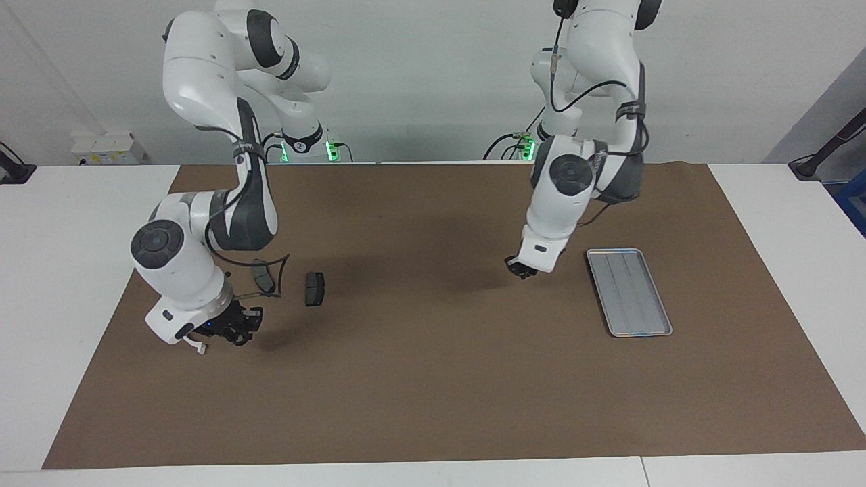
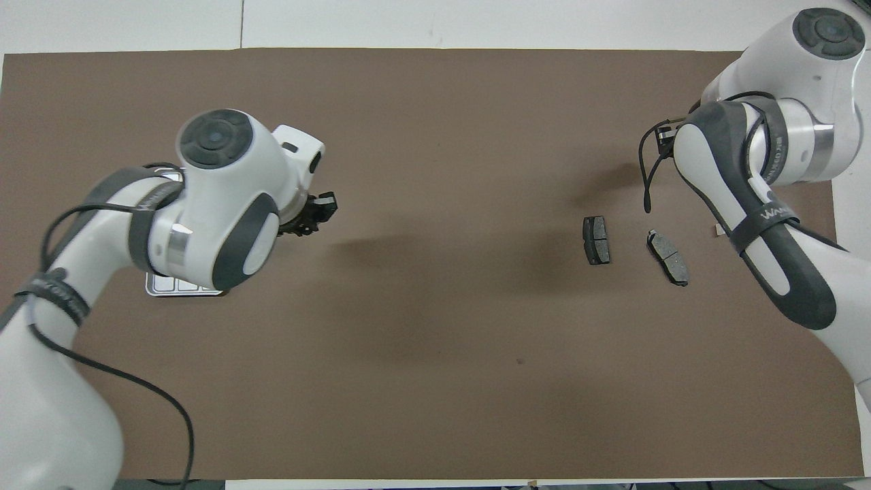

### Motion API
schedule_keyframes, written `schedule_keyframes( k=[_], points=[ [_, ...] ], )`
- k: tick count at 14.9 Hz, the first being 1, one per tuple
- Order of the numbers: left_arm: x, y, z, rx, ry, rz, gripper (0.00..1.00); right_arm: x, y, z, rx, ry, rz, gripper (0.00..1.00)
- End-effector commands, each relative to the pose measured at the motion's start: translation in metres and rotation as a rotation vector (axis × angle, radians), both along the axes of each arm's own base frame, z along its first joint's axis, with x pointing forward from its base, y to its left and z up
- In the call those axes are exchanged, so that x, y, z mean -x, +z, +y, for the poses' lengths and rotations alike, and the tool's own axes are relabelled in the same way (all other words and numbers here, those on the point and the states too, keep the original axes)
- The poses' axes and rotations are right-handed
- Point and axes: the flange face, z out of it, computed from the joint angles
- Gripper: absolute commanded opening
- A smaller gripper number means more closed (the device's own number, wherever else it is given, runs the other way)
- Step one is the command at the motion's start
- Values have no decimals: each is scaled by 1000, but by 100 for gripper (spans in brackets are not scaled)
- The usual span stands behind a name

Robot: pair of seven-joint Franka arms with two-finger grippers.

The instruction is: Pick bearing gear from pile to tray

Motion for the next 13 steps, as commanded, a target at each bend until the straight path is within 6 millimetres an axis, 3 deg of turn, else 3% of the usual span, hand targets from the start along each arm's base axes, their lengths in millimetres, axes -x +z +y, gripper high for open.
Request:
schedule_keyframes(
  k=[1, 2, 3, 6, 8, 10, 13],
  points=[
    [2, 6, 85, 17, -164, 55, 4, 27, 86, 47, 6, 3, 32, 0],
    [2, 0, 112, 27, -186, 57, 4, 39, 111, 63, -8, -76, 50, 0],
    [1, -6, 133, 36, -220, 43, 4, 52, 127, 91, -19, -142, 70, 0],
    [18, -34, 172, 43, -263, -27, 4, 89, 158, 193, -53, -350, 60, 0],
    [24, -43, 183, 46, -315, -45, 4, 111, 163, 260, -71, -498, 41, 0],
    [25, -48, 202, 50, -347, -42, 4, 131, 164, 310, -82, -589, 28, 0],
    [29, -56, 205, 53, -367, -33, 4, 156, 140, 382, -102, -687, 12, 0]
  ],
)
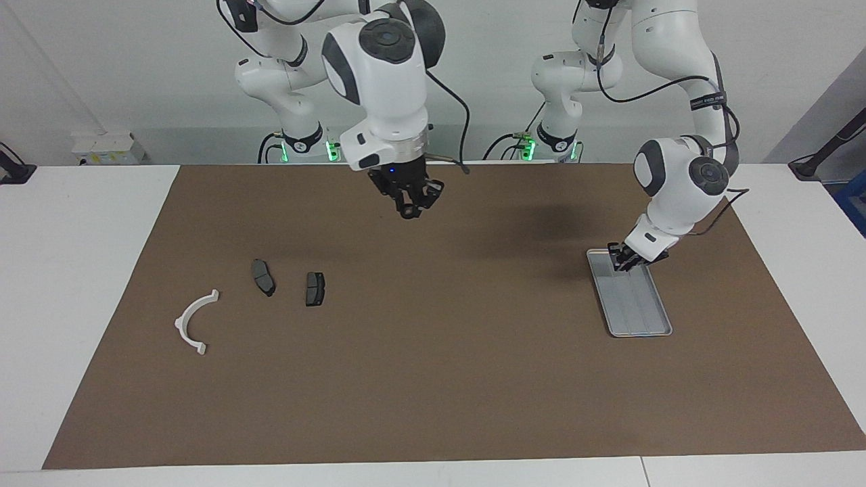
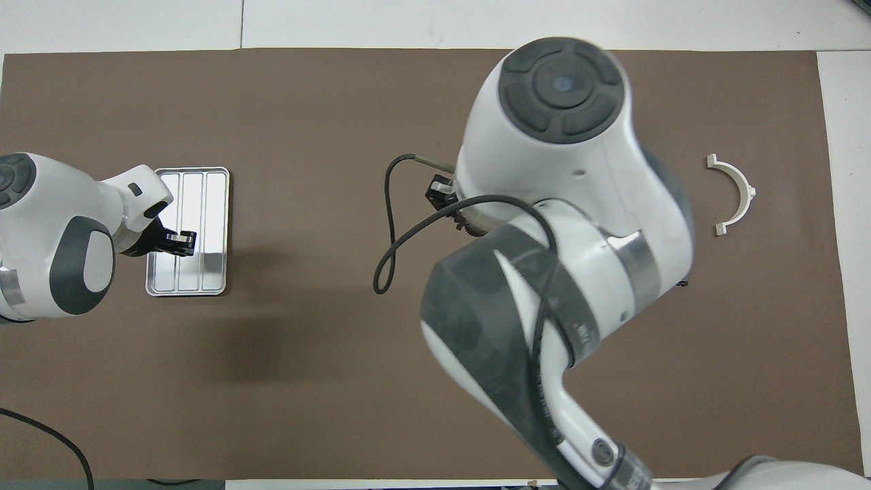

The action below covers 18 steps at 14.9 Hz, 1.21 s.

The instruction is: Pick bearing gear from pile to tray

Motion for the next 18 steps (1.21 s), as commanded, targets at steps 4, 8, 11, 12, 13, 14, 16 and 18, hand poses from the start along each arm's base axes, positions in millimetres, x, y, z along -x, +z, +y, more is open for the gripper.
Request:
schedule_keyframes(
  k=[4, 8, 11, 12, 13, 14, 16, 18],
  points=[
    [23, -17, 5, -2, -21, -32, 4, 9, -79, 64, -33, -150, -1, 0],
    [29, -24, 14, 0, -30, -15, 7, 22, -142, 87, -27, -165, 1, 0],
    [31, -25, 16, 0, -27, -16, 8, 22, -199, 115, -26, -175, -32, 0],
    [32, -26, 17, 0, -26, -15, 8, 19, -213, 116, -29, -177, -36, 0],
    [32, -27, 17, 0, -23, -15, 8, 17, -224, 119, -40, -177, -43, 0],
    [32, -27, 17, -1, -16, -13, 8, 15, -234, 121, -49, -179, -48, 0],
    [33, -28, 16, -1, -16, -10, 9, 11, -248, 120, -60, -177, -71, 0],
    [34, -29, 17, -1, -15, -10, 9, 13, -262, 118, -71, -176, -84, 0]
  ],
)
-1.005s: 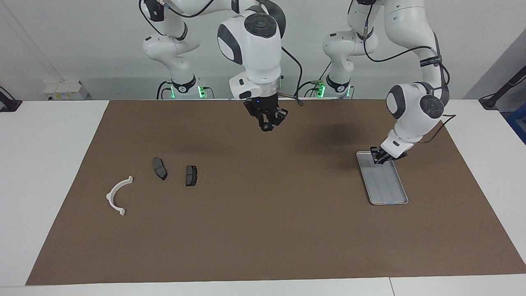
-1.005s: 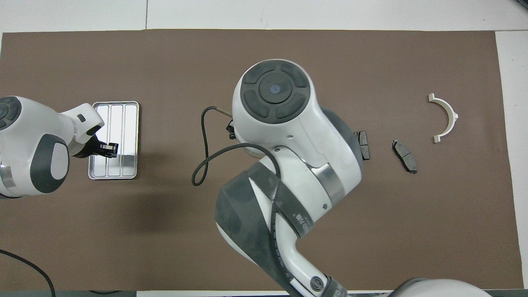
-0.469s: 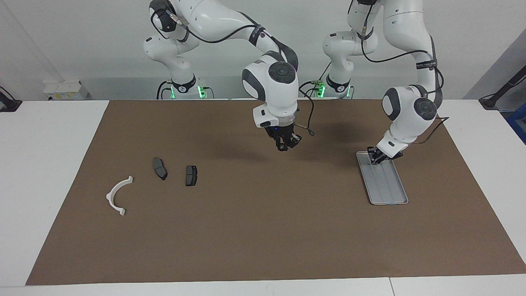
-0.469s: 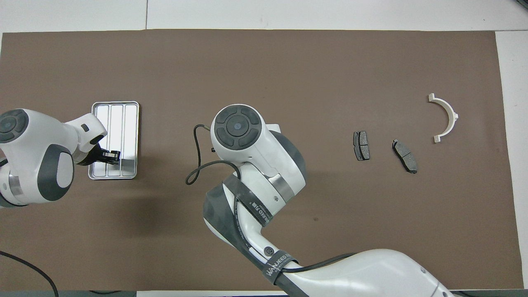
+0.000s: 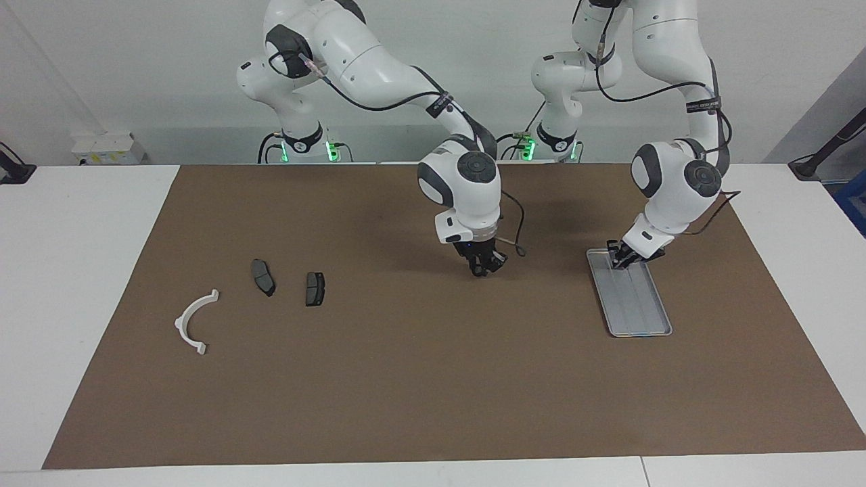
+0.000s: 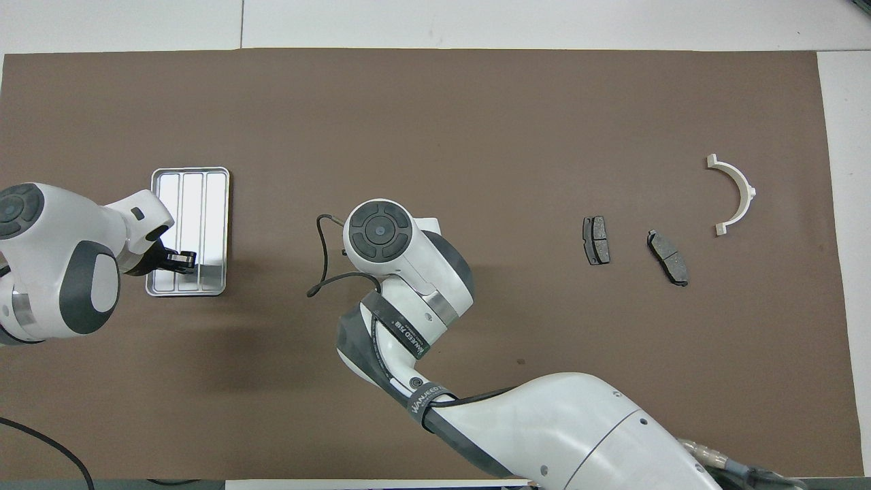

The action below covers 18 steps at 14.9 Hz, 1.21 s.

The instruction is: Pick bearing gear from pile to tray

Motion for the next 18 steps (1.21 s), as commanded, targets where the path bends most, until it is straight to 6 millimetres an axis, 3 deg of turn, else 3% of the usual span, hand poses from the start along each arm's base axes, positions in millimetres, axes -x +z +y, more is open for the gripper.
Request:
schedule_keyframes(
  k=[1, 5, 6, 7, 8, 9, 10, 12, 14, 15, 18],
  points=[
    [12, 0, 2, -4, -3, -25, 9, 5, -15, -4, -18, -5, -41, 0],
    [15, -1, 1, -4, -1, -31, 11, 6, -19, -9, -2, -5, -33, 0],
    [15, -1, 1, -4, -1, -31, 12, 6, -17, -8, 10, -3, -20, 54],
    [16, -2, 1, -5, 5, -31, 13, 2, -9, -8, 26, -5, -9, 100],
    [16, -2, 1, -5, 3, -30, 27, 0, -2, -8, 52, 1, 10, 100],
    [16, -3, 1, -5, 5, -30, 60, -7, 12, -11, 67, -1, 16, 100],
    [16, -2, 1, -4, 3, -28, 82, -16, 36, -13, 64, -9, 12, 100],
    [7, 9, 1, 7, 18, -36, 86, -42, 78, -37, 62, -55, 6, 100],
    [-11, 27, -13, 55, 73, -53, 86, -60, 129, -67, 24, -42, -35, 100],
    [-17, 35, -38, 73, 114, -64, 86, -63, 152, -81, 13, 17, -60, 100],
    [-15, 46, -152, 72, 292, -87, 86, -80, 191, -142, 25, 163, -73, 100]
  ],
)
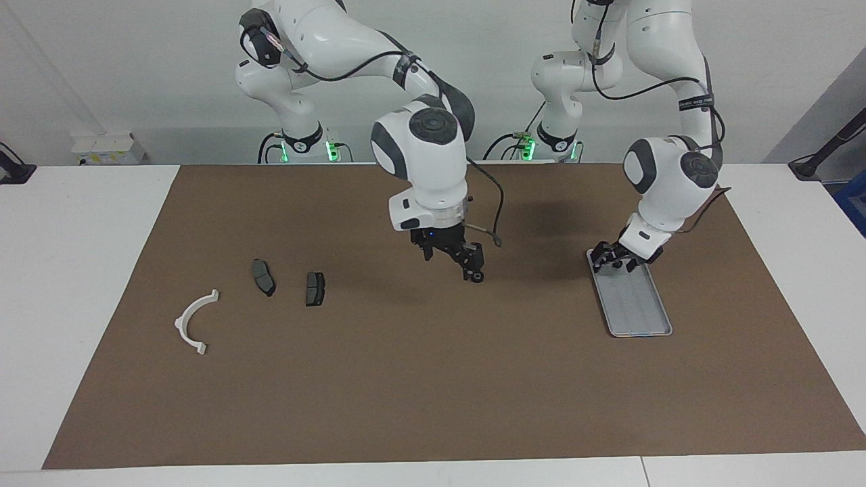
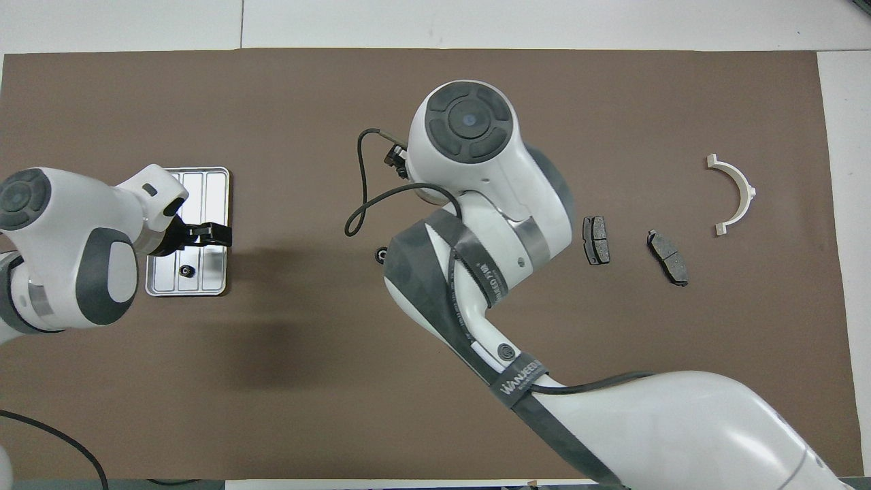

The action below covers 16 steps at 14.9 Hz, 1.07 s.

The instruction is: Pick bearing gear from pile to tray

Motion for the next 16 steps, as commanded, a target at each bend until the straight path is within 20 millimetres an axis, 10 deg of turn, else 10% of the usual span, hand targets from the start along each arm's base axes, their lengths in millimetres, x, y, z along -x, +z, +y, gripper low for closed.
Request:
schedule_keyframes(
  k=[1, 6, 16],
  points=[
    [7, 16, -104, 20, 148, -10, 86, -11, 28, -49, -19, 103, 6, 100],
    [6, -9, -263, -64, 258, 4, 90, -26, 55, -143, -5, 254, 46, 100],
    [36, -47, -278, -102, 313, 27, 77, -9, 97, -300, 40, 568, 43, 100]
  ],
)
